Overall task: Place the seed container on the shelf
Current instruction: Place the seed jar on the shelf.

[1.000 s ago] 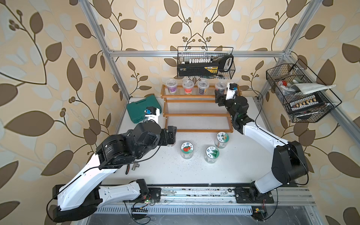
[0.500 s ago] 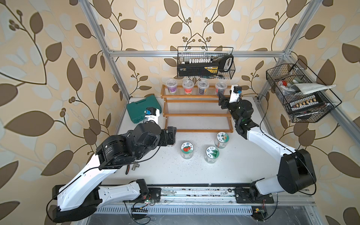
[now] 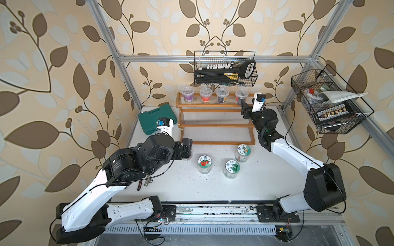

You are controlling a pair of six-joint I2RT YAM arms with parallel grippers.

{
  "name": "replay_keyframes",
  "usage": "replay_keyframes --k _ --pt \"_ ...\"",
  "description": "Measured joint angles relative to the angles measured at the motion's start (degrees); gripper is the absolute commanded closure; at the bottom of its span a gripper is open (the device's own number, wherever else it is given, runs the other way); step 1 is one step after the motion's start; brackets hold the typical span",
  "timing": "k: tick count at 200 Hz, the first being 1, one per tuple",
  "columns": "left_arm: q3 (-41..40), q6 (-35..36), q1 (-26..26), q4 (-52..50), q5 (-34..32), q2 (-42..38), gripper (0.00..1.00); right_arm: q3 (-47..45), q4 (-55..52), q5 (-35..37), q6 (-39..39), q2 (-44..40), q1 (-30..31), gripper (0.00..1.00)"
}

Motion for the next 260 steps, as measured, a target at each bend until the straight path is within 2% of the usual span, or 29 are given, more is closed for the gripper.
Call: replay_keyframes --k 100,143,182,222,260 --pt "-0.9 0.0 0.0 0.0 0.0 -0.5 0.02 2.9 -3.1 0.2 0.5 2.5 -1.4 0.36" --pt "-1.2 0.0 0.0 0.0 0.0 -0.6 0.02 2.9 -4.2 0.2 0.9 2.2 -1.5 0.33" --pt "-1.7 0.0 0.0 0.0 0.0 -0.6 0.02 2.9 -6.7 0.2 1.3 -0.3 -1.5 0.24" --pt "-1.7 0.1 0.0 0.0 0.0 -0.4 0.02 2.4 -11.3 -0.7 2.3 -7.1 -1.7 0.06" --pt "-1.8 0.0 0.0 -0.1 0.0 -0.3 0.02 2.4 -20.2 -4.1 3.6 -14.8 -1.9 0.01"
